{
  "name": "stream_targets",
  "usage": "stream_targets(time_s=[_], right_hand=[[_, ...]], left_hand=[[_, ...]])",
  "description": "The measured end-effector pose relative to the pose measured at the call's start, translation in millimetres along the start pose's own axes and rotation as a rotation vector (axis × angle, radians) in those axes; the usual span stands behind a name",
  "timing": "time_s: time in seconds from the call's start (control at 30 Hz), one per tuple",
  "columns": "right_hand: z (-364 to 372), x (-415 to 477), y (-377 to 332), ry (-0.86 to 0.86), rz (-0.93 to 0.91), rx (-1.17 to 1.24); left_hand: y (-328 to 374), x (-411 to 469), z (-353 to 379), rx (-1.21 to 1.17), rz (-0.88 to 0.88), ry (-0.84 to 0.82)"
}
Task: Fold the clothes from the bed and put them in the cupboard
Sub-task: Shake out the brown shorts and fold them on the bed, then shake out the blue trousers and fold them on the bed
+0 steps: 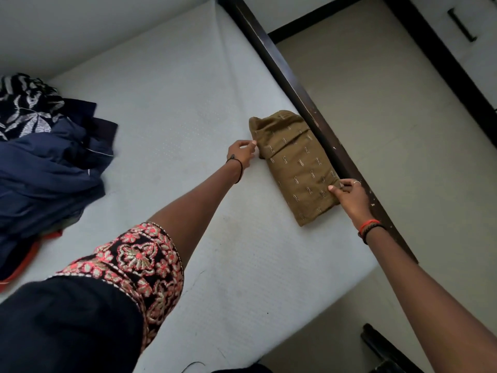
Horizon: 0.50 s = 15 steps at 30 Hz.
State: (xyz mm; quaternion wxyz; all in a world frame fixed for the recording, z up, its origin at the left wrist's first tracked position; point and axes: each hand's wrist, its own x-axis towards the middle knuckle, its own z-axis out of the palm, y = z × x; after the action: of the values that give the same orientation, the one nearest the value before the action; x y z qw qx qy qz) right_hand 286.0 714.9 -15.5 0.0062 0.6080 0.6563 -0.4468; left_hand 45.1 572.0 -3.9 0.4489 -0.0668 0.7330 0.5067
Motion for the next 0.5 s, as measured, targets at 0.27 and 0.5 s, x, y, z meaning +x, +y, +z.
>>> stream_targets(time_s=[0.27, 0.5], right_hand=[[39.0, -54.9, -52.7, 0.130, -0.228, -0.185], [152.0, -124.4, -132.1, -0.124, -0.497, -0.155]], left_hand=[[-27.8, -51.4, -66.5, -0.167, -0.084, 0.045], [-63.1, -92.7, -191.6, -0.244, -0.004, 0.290]])
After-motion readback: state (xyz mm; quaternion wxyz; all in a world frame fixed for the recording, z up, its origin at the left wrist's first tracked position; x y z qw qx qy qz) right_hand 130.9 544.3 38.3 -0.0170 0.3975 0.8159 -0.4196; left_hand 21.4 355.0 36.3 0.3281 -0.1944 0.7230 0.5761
